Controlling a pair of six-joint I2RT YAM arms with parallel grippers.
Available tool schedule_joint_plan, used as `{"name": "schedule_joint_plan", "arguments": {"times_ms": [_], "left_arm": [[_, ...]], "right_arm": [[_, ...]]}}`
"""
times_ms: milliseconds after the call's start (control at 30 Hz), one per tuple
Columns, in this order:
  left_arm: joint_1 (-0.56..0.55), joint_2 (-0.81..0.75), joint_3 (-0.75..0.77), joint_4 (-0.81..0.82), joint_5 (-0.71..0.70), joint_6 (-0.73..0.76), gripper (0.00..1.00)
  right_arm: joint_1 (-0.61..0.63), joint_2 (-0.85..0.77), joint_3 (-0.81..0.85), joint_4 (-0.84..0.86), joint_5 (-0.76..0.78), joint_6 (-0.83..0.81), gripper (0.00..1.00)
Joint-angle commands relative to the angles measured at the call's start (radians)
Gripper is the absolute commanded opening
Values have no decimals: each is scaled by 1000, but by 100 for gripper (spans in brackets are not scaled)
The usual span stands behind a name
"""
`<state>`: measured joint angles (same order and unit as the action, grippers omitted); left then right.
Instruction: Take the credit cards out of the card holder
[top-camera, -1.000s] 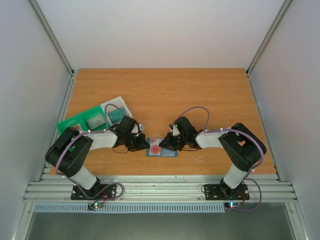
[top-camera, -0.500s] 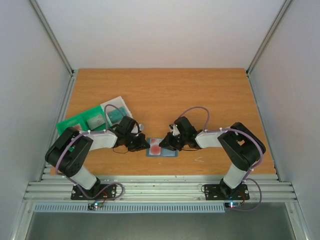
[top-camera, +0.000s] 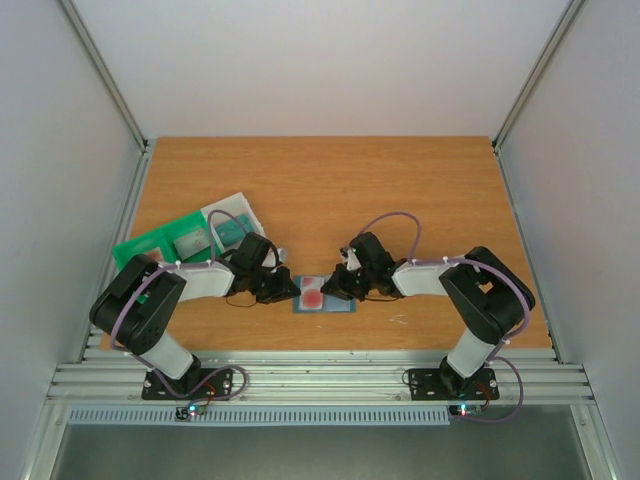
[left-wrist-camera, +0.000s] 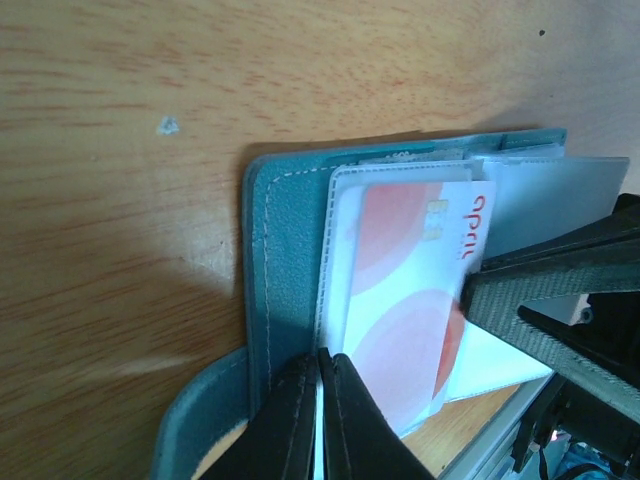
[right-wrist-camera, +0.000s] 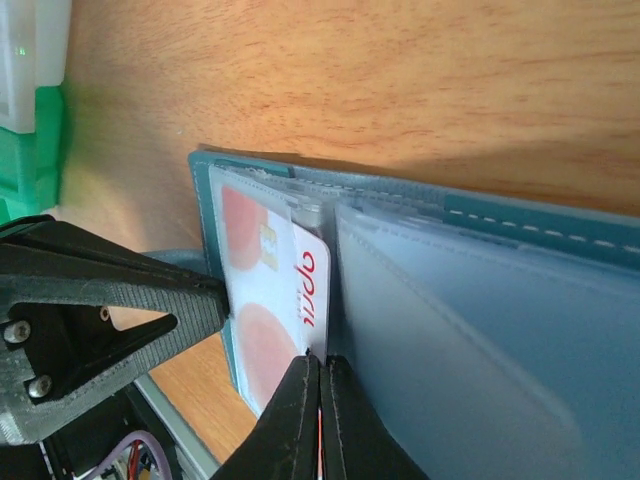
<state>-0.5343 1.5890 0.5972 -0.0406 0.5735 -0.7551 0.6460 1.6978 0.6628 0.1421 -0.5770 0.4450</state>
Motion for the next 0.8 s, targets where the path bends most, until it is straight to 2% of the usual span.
{"name": "schedule_joint_plan", "arguments": {"times_ms": [0, 300, 533, 767], "left_arm": [[-9, 18, -45, -44, -82, 2, 6], [-9, 13, -53, -40, -78, -4, 6], [-9, -12, -56, -11, -47, -25, 6], [-9, -102, -31, -40, -8, -45, 16]], "right_arm": [[-20, -64, 0, -81, 56, -43, 1], [-47, -144, -2, -134, 39, -76, 1], [-54, -217, 6, -248, 56, -95, 1], [-54, -310, 30, -382, 51, -156, 1]]}}
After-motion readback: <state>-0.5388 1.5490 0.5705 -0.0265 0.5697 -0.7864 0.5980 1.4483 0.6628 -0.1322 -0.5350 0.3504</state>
